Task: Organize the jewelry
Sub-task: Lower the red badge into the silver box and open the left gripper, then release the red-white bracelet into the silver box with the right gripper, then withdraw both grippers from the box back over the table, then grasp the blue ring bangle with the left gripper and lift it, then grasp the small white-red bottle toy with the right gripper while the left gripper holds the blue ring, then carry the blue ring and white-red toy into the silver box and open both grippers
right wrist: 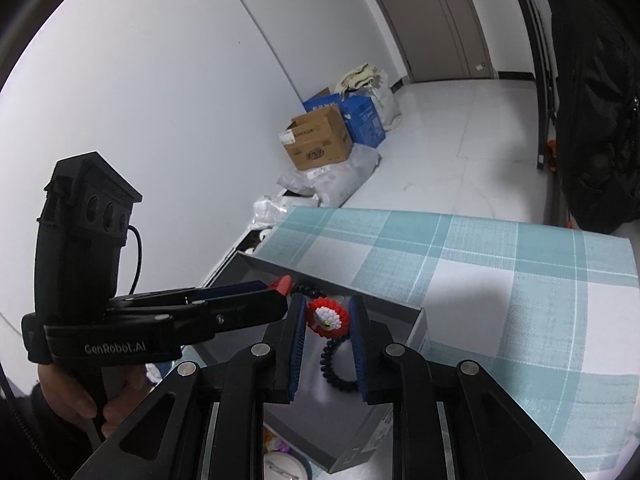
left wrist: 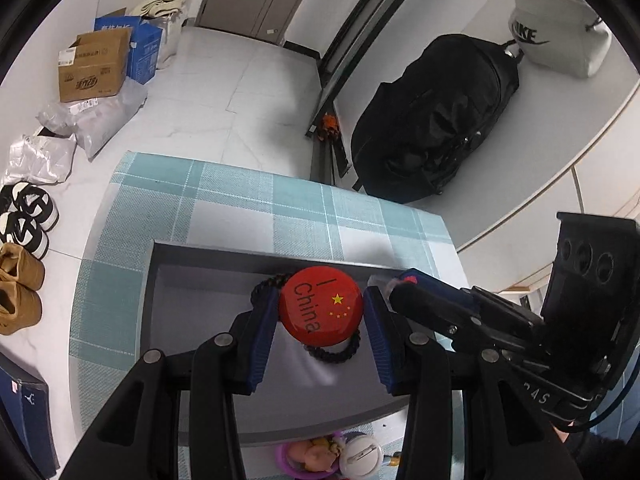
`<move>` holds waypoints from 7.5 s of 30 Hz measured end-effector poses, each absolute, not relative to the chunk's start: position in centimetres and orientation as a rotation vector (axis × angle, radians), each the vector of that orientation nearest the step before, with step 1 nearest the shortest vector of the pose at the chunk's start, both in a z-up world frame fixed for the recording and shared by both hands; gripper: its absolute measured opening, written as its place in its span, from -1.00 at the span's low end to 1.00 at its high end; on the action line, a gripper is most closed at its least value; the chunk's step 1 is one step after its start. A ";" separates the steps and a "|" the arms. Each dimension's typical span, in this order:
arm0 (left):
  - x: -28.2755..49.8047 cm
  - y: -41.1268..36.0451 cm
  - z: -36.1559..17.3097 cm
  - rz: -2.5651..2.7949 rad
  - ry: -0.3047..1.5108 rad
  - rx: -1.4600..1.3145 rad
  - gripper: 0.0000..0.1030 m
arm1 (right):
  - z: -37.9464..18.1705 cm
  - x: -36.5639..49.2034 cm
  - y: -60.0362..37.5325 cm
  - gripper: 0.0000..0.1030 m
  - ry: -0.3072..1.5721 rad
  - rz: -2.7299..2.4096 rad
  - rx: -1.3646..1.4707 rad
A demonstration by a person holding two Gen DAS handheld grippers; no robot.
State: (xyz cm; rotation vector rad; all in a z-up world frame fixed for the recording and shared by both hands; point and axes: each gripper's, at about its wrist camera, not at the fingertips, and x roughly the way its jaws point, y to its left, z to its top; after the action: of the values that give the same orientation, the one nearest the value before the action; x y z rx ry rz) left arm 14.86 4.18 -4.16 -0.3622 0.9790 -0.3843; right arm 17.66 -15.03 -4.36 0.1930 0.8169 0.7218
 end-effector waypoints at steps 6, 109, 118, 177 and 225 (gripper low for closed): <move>14.4 3.7 -4.3 -0.354 0.987 -0.305 0.03 | -3.4 17.3 -16.6 0.03 0.771 0.701 0.233; 1.6 -5.5 -6.9 -0.315 1.027 0.032 0.12 | -3.0 5.7 -25.8 1.00 0.754 0.457 0.297; 1.1 -1.5 -3.7 -0.291 0.912 -0.117 0.12 | -4.3 6.2 -24.8 1.00 0.813 0.444 0.270; 3.7 8.5 -2.0 -0.161 0.809 -0.338 0.12 | -6.4 3.0 -8.7 -0.52 0.736 0.759 -0.190; 11.2 3.8 -3.2 -0.139 0.851 -0.282 0.12 | -2.5 14.7 -14.0 -0.52 0.789 0.711 0.143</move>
State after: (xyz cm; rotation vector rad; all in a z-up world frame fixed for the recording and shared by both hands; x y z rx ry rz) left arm 11.24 3.76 -3.16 -0.2817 0.8512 -0.1390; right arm 14.72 -14.05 -2.48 0.1433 0.7886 0.7112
